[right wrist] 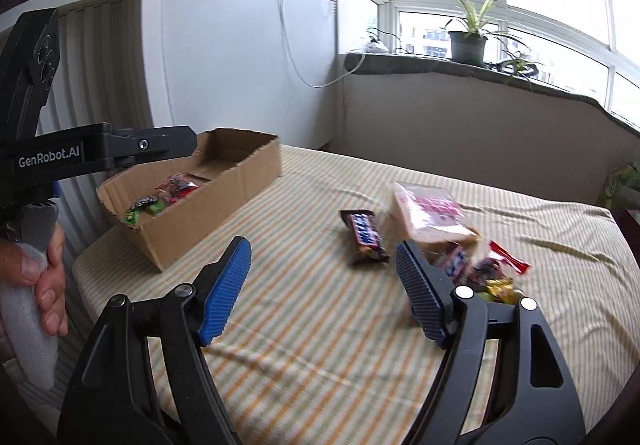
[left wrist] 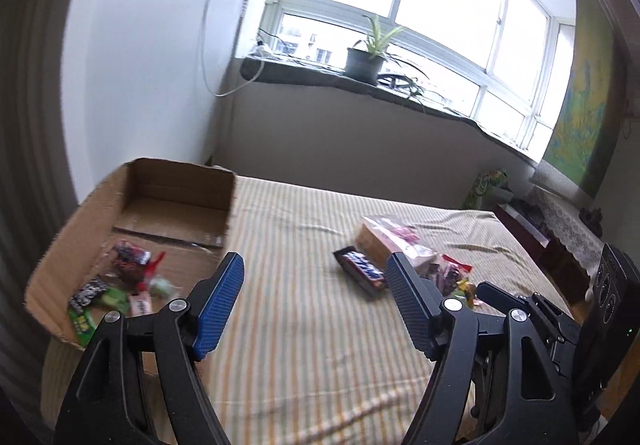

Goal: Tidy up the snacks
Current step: 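Move both tools back from the box toward the snack pile, then grasp the dark brown chocolate bar with the left tool while the right tool grasps the yellow ball candy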

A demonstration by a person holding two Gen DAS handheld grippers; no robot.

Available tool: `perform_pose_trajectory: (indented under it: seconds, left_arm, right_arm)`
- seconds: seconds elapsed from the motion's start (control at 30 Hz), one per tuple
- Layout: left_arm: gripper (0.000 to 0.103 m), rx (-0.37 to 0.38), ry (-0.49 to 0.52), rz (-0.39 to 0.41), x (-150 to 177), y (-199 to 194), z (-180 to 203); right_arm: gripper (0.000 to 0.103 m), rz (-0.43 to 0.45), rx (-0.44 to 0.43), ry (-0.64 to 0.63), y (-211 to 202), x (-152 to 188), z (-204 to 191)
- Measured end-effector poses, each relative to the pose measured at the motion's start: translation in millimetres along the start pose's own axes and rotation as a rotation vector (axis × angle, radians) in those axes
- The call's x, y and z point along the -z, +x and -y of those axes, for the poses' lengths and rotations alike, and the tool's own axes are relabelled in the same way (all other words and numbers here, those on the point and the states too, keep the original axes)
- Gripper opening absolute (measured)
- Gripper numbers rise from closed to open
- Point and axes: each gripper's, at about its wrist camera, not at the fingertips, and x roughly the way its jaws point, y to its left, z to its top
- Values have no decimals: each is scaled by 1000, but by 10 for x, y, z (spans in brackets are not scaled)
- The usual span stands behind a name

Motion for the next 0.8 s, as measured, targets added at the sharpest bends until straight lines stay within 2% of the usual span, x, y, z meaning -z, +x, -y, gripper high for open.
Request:
perform_pose_trajectory:
  seconds: [0.17,0.3,0.57,0.8]
  left_arm:
    - [74,94,98,-58,75,222,524]
    - [74,119,131,-82,119,271,725]
    - [74,129,149,-123,161,414,826]
    - [74,158,106,-274,440,888,779]
  right_arm:
    - [78,-28,140,113,-209,259,674]
    - [78,-27,186,161,-330,344,943]
    - [78,-46,161,144,-247,404,892]
    - [78,-200,110,172,93,620,881]
